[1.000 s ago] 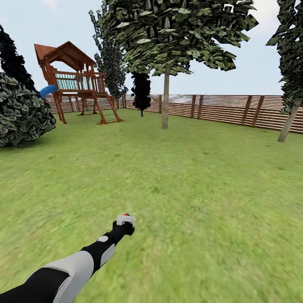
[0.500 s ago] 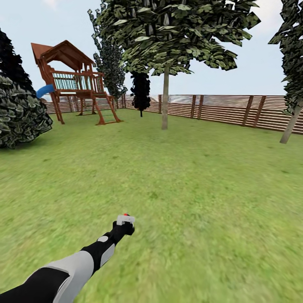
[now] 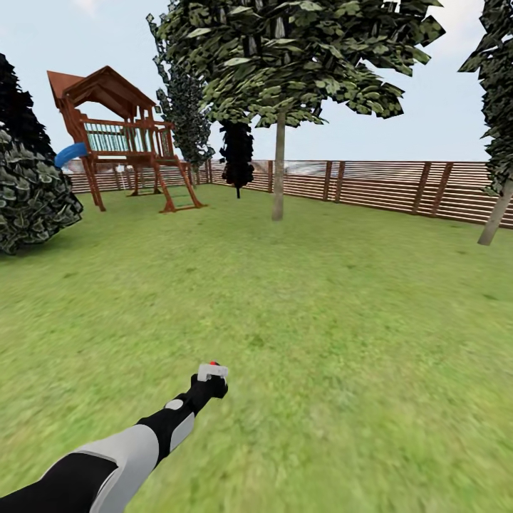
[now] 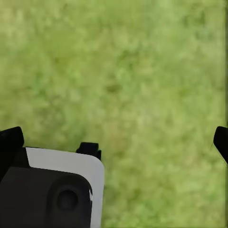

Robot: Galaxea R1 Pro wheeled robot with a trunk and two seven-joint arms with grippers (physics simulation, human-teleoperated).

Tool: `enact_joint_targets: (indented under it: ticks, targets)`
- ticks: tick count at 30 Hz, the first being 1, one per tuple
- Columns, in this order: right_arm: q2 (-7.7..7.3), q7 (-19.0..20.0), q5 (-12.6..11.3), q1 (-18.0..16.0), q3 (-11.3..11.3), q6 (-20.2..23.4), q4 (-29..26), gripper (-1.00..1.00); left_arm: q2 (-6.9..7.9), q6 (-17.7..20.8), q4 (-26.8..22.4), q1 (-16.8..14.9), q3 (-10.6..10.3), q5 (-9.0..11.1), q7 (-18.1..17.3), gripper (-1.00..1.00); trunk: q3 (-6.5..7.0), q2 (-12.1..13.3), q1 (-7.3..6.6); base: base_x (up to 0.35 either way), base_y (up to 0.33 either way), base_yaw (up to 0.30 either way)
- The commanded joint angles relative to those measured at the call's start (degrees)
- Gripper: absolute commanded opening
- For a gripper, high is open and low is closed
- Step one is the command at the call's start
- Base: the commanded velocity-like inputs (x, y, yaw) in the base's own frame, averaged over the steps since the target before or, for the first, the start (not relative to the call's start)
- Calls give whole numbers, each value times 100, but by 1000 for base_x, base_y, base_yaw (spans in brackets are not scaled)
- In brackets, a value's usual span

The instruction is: In the garden, pick up the pesticide atomizer on the floor and spray pesticide onto both trees until each tree trunk is fully covered.

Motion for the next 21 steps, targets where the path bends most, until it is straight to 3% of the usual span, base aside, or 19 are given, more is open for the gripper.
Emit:
enact_joint_targets:
  ticks: [1,21]
  targets:
    - [0,0,0,0,0,0,0,100,0,-1,0,0,0,-10,25,-100,0,0,0,350,-104,0]
    - [0,0,0,0,0,0,0,100,0,-2,4,0,0,-10,25,-100,0,0,0,350,-105,0]
